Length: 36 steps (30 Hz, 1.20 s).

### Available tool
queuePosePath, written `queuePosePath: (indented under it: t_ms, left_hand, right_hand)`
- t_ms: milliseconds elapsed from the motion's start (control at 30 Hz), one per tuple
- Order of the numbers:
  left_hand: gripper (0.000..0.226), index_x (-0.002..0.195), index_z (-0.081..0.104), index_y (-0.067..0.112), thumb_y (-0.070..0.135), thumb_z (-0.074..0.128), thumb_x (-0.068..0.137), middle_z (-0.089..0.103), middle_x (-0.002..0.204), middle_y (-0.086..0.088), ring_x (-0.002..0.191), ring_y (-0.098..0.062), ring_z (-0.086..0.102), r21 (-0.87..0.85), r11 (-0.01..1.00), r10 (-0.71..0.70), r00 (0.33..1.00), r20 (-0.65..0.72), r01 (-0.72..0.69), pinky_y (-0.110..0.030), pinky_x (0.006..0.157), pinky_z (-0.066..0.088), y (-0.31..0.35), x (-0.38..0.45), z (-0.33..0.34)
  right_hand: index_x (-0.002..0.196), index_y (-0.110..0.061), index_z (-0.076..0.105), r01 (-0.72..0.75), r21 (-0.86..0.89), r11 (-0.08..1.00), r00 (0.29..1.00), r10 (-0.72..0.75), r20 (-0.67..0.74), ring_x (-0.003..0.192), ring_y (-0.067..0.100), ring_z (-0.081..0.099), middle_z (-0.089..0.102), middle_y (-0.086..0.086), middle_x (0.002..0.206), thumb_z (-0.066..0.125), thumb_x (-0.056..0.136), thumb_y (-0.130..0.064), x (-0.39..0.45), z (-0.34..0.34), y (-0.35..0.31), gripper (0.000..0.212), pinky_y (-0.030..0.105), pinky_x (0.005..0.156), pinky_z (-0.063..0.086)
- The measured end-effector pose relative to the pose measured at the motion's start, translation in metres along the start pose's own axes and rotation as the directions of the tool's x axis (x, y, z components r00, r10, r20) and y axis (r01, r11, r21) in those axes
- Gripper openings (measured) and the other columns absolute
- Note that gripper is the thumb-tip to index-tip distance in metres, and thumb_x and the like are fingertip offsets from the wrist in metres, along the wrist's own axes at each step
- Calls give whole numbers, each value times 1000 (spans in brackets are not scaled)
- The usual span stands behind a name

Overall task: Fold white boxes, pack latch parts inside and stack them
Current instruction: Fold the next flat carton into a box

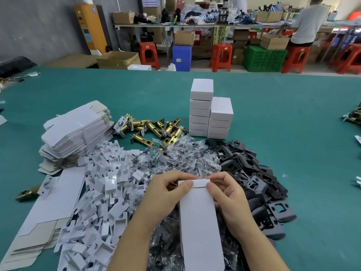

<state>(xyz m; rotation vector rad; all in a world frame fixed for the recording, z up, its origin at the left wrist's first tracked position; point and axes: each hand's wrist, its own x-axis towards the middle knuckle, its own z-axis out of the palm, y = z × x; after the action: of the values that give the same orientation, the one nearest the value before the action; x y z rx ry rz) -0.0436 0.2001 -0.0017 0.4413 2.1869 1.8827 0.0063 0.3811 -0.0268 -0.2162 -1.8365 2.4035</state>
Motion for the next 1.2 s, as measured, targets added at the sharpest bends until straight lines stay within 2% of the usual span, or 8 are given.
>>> queuePosePath:
  t_ms: [167,267,433,533,633,800,900,1200]
  left_hand:
    - [19,101,80,42,45,70,85,71,108,13,99,-7,67,87,996,-13,998,64,7,-31,81,54,-3,0,4]
    - [19,103,80,44,43,69,88,71,112,16,102,-5,66,71,997,10,999,45,-13,-30,80,54,-1,-1,5]
    - [20,97,82,38,23,70,96,74,108,17,93,-4,69,-53,998,11,987,-163,-20,-22,70,56,0,0,2]
    - [17,100,82,39,31,71,90,75,110,17,93,-3,70,-103,994,-46,994,-99,35,-17,68,53,4,-2,-4]
    - [29,112,76,46,42,66,86,73,119,18,105,-5,70,-58,993,-104,994,36,106,-26,84,57,3,-2,-5]
    - [33,120,73,45,44,59,90,73,122,11,109,-25,68,-70,988,-130,987,92,137,-49,98,54,6,-2,-8]
    - [35,123,71,46,43,55,92,75,119,8,111,-32,66,-78,987,-132,986,104,140,-49,98,54,6,-2,-12]
    - [35,123,71,47,42,55,92,73,122,11,115,-27,65,-51,986,-148,978,143,157,-50,105,49,5,0,-18]
  right_hand:
    - [91,-22,74,48,-66,997,998,-46,34,78,14,66,74,6,92,74,82,-22,-2,0,-1,9,25,64,54]
    - [101,-24,76,31,-53,998,999,-30,32,83,15,68,74,5,104,75,81,-26,-1,-1,-1,21,27,66,55]
    - [119,-37,74,-55,-28,998,987,58,151,85,21,74,77,9,109,71,85,-22,-1,0,-5,37,31,65,59]
    - [117,-37,77,-60,-40,997,982,67,179,83,17,74,79,8,108,74,85,-27,-3,1,-7,33,27,64,58]
    - [115,-35,78,-73,-23,997,978,76,192,81,14,73,79,8,104,77,79,-35,-4,1,-8,37,25,62,56]
    - [113,-32,80,-102,-18,995,973,104,206,79,13,74,80,7,103,71,86,-18,-4,0,-7,32,24,61,56]
    - [112,-30,80,-113,-16,993,969,114,221,80,12,73,79,6,106,70,85,-16,-4,1,-9,32,23,61,56]
    - [117,-27,79,-117,-36,992,959,123,255,90,16,74,77,7,116,72,86,-20,-4,-1,-9,33,26,67,58]
